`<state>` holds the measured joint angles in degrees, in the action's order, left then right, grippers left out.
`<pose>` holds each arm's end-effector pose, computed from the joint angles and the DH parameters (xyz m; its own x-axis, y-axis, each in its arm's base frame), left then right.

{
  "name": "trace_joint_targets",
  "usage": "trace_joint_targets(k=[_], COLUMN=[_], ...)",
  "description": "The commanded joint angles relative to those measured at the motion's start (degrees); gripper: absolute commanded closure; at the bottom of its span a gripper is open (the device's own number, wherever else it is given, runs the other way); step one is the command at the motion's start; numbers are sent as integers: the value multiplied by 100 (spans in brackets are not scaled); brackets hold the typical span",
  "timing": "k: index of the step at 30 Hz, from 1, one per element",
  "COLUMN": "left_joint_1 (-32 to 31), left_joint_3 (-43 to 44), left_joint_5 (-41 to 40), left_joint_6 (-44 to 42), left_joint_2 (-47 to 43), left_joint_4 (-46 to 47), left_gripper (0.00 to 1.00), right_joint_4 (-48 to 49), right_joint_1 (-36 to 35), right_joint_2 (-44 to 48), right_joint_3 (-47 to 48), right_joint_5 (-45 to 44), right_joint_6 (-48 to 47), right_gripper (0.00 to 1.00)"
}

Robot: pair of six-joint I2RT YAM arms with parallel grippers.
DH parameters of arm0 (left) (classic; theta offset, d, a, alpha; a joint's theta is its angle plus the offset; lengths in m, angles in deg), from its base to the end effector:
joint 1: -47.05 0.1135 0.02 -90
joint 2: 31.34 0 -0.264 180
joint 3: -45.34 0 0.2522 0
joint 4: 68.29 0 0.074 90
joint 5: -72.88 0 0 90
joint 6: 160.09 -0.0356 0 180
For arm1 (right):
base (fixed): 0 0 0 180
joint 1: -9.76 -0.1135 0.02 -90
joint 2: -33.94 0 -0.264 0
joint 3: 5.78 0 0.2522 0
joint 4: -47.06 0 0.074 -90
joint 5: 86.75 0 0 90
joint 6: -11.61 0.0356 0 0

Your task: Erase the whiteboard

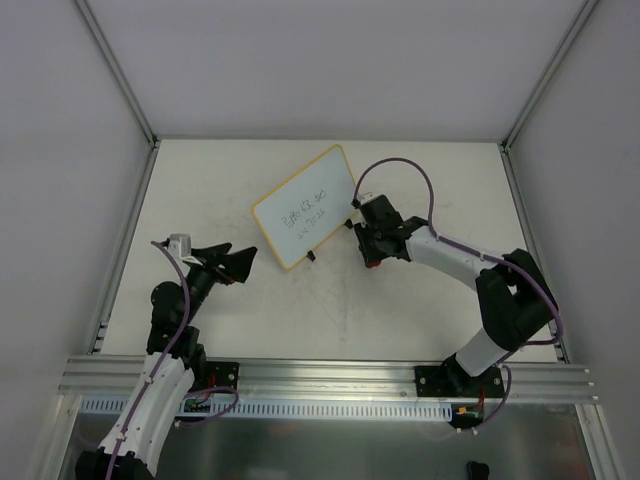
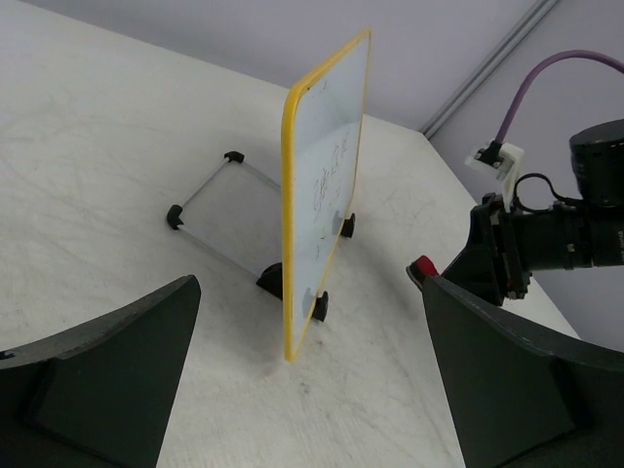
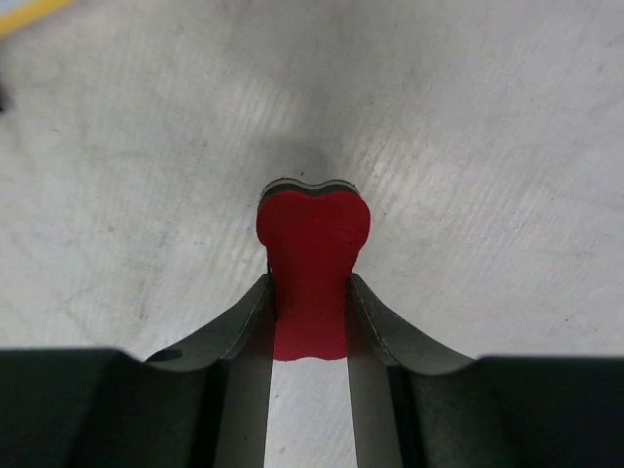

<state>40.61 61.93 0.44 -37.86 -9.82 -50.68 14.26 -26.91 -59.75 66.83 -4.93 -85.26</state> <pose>0.1289 -0.0254 0.2124 -0.0285 -0.5085 -0.8606 0.4542 0.7603 -0.4643 0.2731 0.1970 0.1980 -0.5806 -0.5799 -0.5715 -0.5976 0.7803 -0.1846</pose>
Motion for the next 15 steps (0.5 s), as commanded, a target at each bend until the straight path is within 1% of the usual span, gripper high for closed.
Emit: trace_joint_targets(k=[1, 3, 5, 7, 8, 9, 10, 11, 12, 14, 15], left_joint_1=[-42, -42, -42, -42, -42, -42, -42, -42, -42, -33, -33], left_joint_3=[-63, -37, -11, 103, 112, 156, 174, 217, 409, 673, 736], left_joint_5=[-43, 63, -86, -139, -35, 36, 219, 334, 405, 563, 660], left_joint_6=[108, 91, 108, 82, 56, 177, 248, 284, 310, 293, 293], left_joint_2=[45, 176, 370, 852, 1028, 1439, 1660, 1871, 2317, 2898, 3050], left_joint_4=[360, 640, 712, 895, 1114, 1316, 1832, 2046, 2178, 2442, 2609], left_gripper=[1, 1, 1, 1, 1, 1, 1, 1, 3, 5, 5], right_joint_4=[400, 542, 735, 980, 1069, 1157, 1340, 1429, 1491, 2234, 2239], right_joint_1=[-51, -60, -104, -165, -218, -253, -297, -376, -403, -516, -543], right_joint_2=[597, 782, 913, 984, 1019, 1089, 1107, 1133, 1177, 1326, 1327], right_joint_3=[-75, -75, -32, 12, 30, 56, 83, 109, 144, 48, -31], right_joint_5=[343, 589, 747, 757, 879, 1028, 1056, 1108, 1283, 1460, 1382], right_joint_6=[90, 99, 55, 28, 11, -15, -16, -16, -16, 80, 81], right_gripper=[100, 100, 100, 100, 100, 100, 100, 100, 100, 100, 100])
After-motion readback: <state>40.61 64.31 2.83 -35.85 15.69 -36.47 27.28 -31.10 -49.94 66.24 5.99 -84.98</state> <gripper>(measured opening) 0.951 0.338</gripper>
